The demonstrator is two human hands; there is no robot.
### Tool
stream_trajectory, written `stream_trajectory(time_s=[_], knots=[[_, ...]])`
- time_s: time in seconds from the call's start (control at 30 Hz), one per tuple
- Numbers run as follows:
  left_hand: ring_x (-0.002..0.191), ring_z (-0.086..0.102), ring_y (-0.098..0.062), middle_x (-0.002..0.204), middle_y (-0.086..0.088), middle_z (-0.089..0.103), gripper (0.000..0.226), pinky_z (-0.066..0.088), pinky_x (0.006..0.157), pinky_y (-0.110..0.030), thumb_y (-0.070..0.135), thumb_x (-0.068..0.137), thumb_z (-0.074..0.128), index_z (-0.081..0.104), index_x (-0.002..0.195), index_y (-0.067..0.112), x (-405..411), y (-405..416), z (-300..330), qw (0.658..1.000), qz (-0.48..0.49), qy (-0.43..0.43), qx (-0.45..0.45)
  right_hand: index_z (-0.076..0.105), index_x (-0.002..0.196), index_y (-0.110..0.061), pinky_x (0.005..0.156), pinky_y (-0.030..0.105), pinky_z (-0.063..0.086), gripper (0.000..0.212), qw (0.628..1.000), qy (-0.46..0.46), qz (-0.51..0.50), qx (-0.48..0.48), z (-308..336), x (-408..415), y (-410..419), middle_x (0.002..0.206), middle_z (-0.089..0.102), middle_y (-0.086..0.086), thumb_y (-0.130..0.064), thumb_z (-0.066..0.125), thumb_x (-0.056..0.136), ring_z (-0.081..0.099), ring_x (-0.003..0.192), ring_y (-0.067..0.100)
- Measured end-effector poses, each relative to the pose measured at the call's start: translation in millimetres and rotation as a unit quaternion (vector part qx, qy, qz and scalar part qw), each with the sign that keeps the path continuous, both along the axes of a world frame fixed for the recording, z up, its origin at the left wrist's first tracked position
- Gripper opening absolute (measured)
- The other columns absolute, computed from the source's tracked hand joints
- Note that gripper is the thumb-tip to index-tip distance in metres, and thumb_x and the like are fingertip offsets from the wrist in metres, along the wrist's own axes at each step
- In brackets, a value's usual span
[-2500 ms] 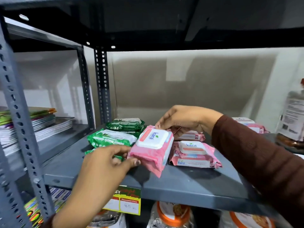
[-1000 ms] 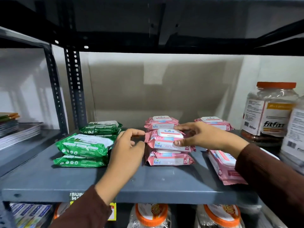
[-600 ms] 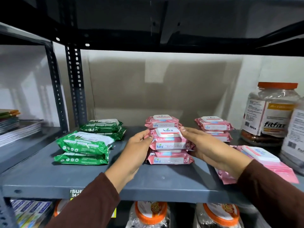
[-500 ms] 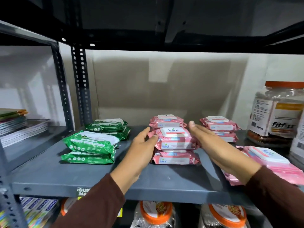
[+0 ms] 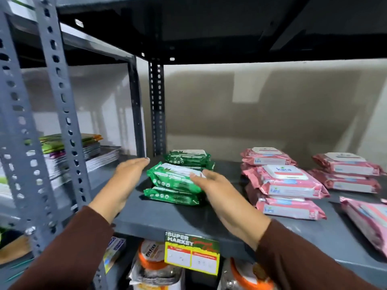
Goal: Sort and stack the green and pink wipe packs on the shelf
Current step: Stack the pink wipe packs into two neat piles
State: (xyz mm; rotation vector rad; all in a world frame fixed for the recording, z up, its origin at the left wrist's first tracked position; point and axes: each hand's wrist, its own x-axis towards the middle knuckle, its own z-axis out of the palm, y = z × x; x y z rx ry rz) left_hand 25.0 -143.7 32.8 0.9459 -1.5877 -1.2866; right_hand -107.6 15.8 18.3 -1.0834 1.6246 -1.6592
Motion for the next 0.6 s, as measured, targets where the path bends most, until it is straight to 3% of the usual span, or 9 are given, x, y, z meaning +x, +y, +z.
stream_trajectory(time_s=[0.07, 0.17, 0.3, 0.4, 0.5, 0.53, 0.6], knots=[[0.103, 0.064, -0.028, 0.109, -0.012, 0.071, 0.014, 0.044, 0.101, -0.045, 0.02, 0.085, 0.065, 0.073, 0.095, 0.015, 1.1, -2.8, -6.5, 0.999, -0.025, 0.0, 0.038, 0.031, 0.152, -0.015, 0.103, 0.023, 0.029, 0.073, 0.999, 0.026, 0.008, 0.03, -4.0, -1.3, -12.5, 0.156, 0.038, -0.002, -0.029, 0.067, 0.09, 0.041, 0.134, 0.012], [0.091, 0.065, -0.033, 0.103, -0.016, 0.072, 0.015, 0.047, 0.091, -0.044, 0.017, 0.084, 0.061, 0.074, 0.09, 0.014, 0.3, 2.9, -8.0, 0.998, -0.027, 0.009, 0.061, 0.031, 0.152, -0.011, 0.103, 0.023, 0.034, 0.072, 0.999, 0.035, -0.012, 0.036, -2.0, -5.4, -17.3, 0.151, 0.042, 0.0, -0.014, 0.067, 0.09, 0.045, 0.126, 0.011], [0.085, 0.061, -0.033, 0.107, -0.029, 0.068, 0.023, 0.048, 0.083, -0.05, 0.01, 0.089, 0.054, 0.068, 0.102, -0.004, 1.0, 8.4, -5.7, 0.994, -0.056, 0.025, 0.089, 0.038, 0.149, -0.017, 0.114, 0.04, 0.038, 0.081, 0.999, 0.039, -0.011, 0.036, -9.5, -9.9, -22.6, 0.149, 0.05, 0.0, -0.028, 0.071, 0.075, 0.053, 0.13, 0.021], [0.083, 0.058, -0.033, 0.098, -0.03, 0.067, 0.024, 0.048, 0.088, -0.059, 0.005, 0.091, 0.051, 0.065, 0.104, -0.01, 0.4, 10.1, -1.7, 0.994, -0.064, 0.019, 0.088, 0.033, 0.151, -0.014, 0.111, 0.033, 0.036, 0.073, 0.998, 0.036, -0.019, 0.037, -4.2, 1.4, -16.3, 0.145, 0.049, -0.001, -0.02, 0.066, 0.087, 0.056, 0.117, 0.015], [0.081, 0.055, -0.031, 0.088, -0.025, 0.065, 0.023, 0.049, 0.085, -0.055, 0.008, 0.09, 0.053, 0.066, 0.099, -0.009, -0.2, 8.1, -0.8, 0.995, -0.065, -0.006, 0.071, 0.027, 0.153, -0.013, 0.1, 0.024, 0.034, 0.068, 0.997, 0.05, -0.024, 0.055, -7.1, 4.3, -13.6, 0.144, 0.045, -0.006, -0.015, 0.061, 0.094, 0.055, 0.1, 0.003], [0.079, 0.056, -0.031, 0.087, -0.025, 0.065, 0.024, 0.049, 0.084, -0.055, 0.009, 0.09, 0.054, 0.066, 0.098, -0.01, -0.7, 8.3, -0.1, 0.996, -0.063, -0.016, 0.067, 0.025, 0.154, -0.013, 0.099, 0.022, 0.032, 0.069, 0.996, 0.059, -0.023, 0.061, -8.1, 3.8, -13.5, 0.15, 0.042, -0.004, -0.016, 0.06, 0.095, 0.055, 0.1, 0.002], [0.076, 0.058, -0.03, 0.087, -0.025, 0.068, 0.025, 0.052, 0.08, -0.051, 0.013, 0.089, 0.056, 0.067, 0.098, -0.008, 0.5, 6.2, 0.5, 0.997, -0.055, -0.019, 0.058, 0.023, 0.155, -0.013, 0.102, 0.022, 0.029, 0.071, 0.995, 0.075, -0.014, 0.071, -7.1, 4.6, -12.1, 0.159, 0.032, -0.001, -0.018, 0.061, 0.095, 0.049, 0.126, 0.012]])
